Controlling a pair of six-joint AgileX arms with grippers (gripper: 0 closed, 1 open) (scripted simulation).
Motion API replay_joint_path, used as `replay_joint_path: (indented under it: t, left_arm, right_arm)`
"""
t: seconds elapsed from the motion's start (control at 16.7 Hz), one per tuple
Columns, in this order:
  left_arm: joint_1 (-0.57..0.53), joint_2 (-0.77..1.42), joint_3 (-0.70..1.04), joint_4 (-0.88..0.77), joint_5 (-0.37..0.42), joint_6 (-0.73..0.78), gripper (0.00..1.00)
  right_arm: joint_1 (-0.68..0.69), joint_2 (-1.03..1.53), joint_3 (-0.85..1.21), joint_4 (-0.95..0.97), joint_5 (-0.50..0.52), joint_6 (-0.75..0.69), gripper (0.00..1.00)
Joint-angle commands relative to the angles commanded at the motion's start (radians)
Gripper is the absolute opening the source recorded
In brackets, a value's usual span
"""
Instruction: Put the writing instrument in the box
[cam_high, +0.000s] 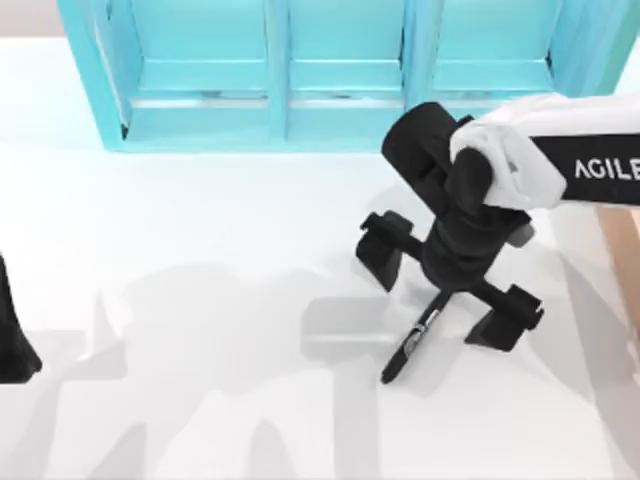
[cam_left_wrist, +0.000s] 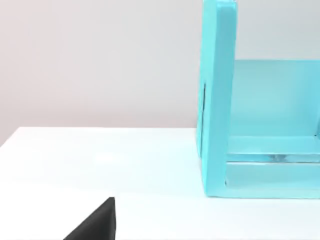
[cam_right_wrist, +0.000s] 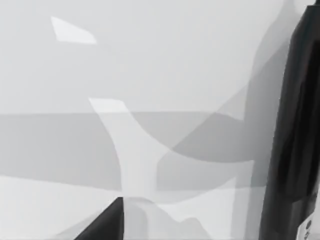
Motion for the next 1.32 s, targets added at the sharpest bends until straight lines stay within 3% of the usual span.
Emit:
replay_joint_path:
  t: [0.54,1.02,1.08,1.32]
  left_arm:
    - [0.0,0.0,0.0,0.0,0.0,0.0,1.0]
    - [0.0,0.0,0.0,0.0,0.0,0.0,1.0]
    - [0.0,0.0,0.0,0.0,0.0,0.0,1.0]
    - [0.0,0.0,0.0,0.0,0.0,0.0,1.0]
  right_arm:
    - [0.0,0.0,0.0,0.0,0.0,0.0,0.02]
    - [0.0,0.0,0.0,0.0,0.0,0.0,0.0]
    - [-0.006,-0.084,0.006,-0.103,0.027,-0.039,0.0]
    - [-0.002,-0.105,0.067,-0.177,0.027,-0.039,0.0]
